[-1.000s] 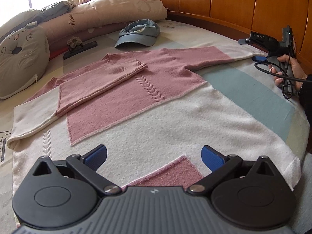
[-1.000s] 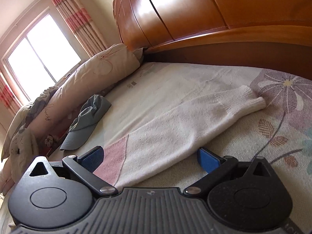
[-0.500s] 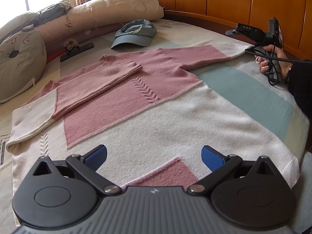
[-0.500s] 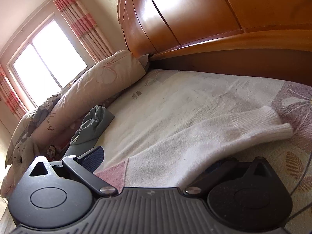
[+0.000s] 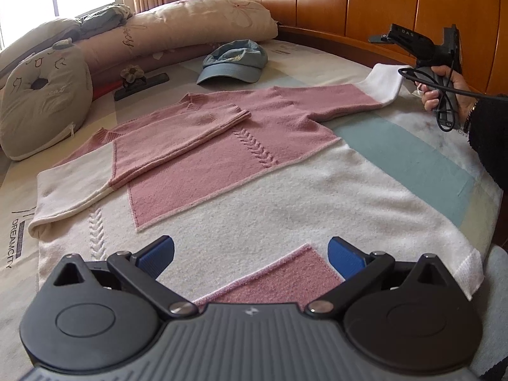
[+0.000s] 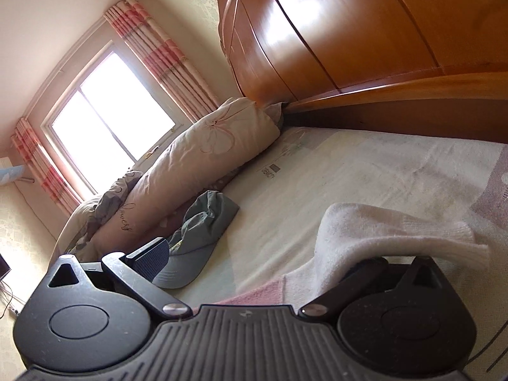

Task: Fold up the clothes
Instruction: 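Grasp the white sleeve cuff with the right tool, then carry the white sleeve across the sweater body toward the collar with the right tool, then lower the white sleeve onto the folded pink sleeve and open the right tool, then pull the open right tool back from the folded sleeves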

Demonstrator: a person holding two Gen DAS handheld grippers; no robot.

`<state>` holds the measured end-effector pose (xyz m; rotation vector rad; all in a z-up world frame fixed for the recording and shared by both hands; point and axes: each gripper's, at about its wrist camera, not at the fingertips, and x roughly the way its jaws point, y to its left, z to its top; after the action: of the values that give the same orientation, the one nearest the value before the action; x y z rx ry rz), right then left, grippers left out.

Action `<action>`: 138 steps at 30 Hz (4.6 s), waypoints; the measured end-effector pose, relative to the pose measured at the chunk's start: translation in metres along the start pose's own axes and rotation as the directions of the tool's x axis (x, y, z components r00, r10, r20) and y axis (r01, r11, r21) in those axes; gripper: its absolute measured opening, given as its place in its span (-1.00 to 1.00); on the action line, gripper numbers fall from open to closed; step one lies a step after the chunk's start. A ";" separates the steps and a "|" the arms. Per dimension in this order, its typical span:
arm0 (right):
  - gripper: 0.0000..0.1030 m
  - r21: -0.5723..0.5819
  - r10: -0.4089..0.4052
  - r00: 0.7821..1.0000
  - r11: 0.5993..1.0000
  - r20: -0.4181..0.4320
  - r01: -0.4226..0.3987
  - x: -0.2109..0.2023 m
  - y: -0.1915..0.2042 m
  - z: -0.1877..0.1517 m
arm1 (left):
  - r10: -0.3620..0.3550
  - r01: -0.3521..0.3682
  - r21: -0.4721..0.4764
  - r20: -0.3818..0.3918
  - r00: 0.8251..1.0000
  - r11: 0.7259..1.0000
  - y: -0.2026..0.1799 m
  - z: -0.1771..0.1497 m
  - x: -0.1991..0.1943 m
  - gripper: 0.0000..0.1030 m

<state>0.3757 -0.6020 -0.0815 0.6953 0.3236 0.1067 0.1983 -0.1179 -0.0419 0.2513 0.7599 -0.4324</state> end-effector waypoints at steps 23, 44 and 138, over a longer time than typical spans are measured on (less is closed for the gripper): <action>1.00 -0.152 0.033 0.995 0.987 -0.097 -0.047 0.025 0.154 -0.023 | -0.077 0.078 -0.041 0.025 0.997 0.996 0.058 -0.040 -0.054 0.99; 1.00 -0.207 0.070 0.978 0.972 -0.199 -0.111 0.093 0.270 -0.094 | -0.061 0.059 -0.097 -0.024 0.998 0.994 0.087 -0.068 -0.064 0.99; 1.00 -0.142 0.083 0.899 0.977 -0.430 -0.159 0.072 0.193 -0.132 | -0.014 0.006 -0.085 -0.097 0.995 0.996 0.067 -0.078 -0.055 0.99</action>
<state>0.4023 -0.3593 -0.0710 0.5128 0.6801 0.4053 0.1470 -0.0145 -0.0532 0.1904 0.8739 -0.3986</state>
